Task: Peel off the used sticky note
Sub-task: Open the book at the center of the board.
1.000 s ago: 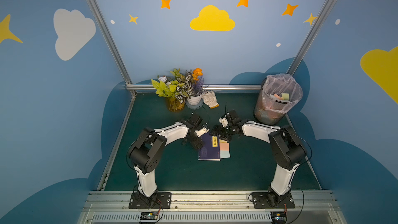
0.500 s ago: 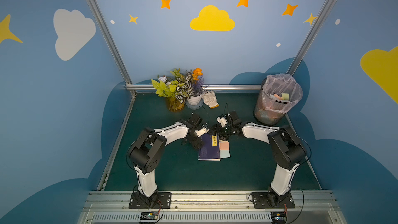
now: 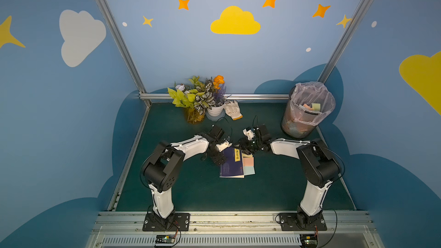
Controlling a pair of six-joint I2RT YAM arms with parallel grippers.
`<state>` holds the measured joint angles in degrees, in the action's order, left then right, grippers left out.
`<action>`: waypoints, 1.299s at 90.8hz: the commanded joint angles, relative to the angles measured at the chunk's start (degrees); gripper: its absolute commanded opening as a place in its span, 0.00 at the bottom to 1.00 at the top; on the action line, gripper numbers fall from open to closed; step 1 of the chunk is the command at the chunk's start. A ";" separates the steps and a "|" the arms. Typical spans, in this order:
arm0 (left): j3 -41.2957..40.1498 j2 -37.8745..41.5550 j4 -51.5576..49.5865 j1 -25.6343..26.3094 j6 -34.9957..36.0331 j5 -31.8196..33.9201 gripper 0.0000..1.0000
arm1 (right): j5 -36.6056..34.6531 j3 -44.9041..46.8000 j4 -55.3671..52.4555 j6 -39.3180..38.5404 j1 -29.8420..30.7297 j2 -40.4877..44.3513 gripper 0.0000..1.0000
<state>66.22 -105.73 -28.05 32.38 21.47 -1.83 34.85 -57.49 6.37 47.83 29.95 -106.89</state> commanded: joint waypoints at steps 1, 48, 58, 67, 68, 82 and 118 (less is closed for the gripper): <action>0.51 -1.16 -2.63 -0.34 1.46 0.64 0.96 | -0.39 -0.44 1.36 0.36 -0.33 1.73 0.41; -1.94 -1.32 -0.78 -1.27 1.05 -0.87 0.97 | 2.99 0.65 8.30 5.34 -0.42 1.52 0.27; -2.08 -1.18 -0.69 -1.36 0.94 -0.98 0.96 | 2.43 0.55 7.34 4.77 -0.35 1.65 0.25; -2.06 -1.05 -0.71 -1.53 0.98 -1.15 0.97 | 0.83 -0.19 4.45 2.86 -0.23 2.03 0.20; -2.06 -1.05 -0.70 -1.53 1.00 -1.16 0.97 | 0.52 -0.22 3.83 2.56 -0.24 2.08 0.19; -1.37 -0.52 -1.29 -1.81 1.49 -1.16 0.96 | -4.21 -1.76 -3.61 -1.44 -0.24 3.47 0.01; 8.14 3.89 -8.53 -2.73 3.52 -1.94 0.98 | -11.12 -4.83 -15.32 -3.17 -3.45 5.82 0.00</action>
<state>71.07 -105.23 -33.01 29.50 24.03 -3.22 27.31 -60.10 -3.07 46.09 28.10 -104.05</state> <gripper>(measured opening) 0.981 0.039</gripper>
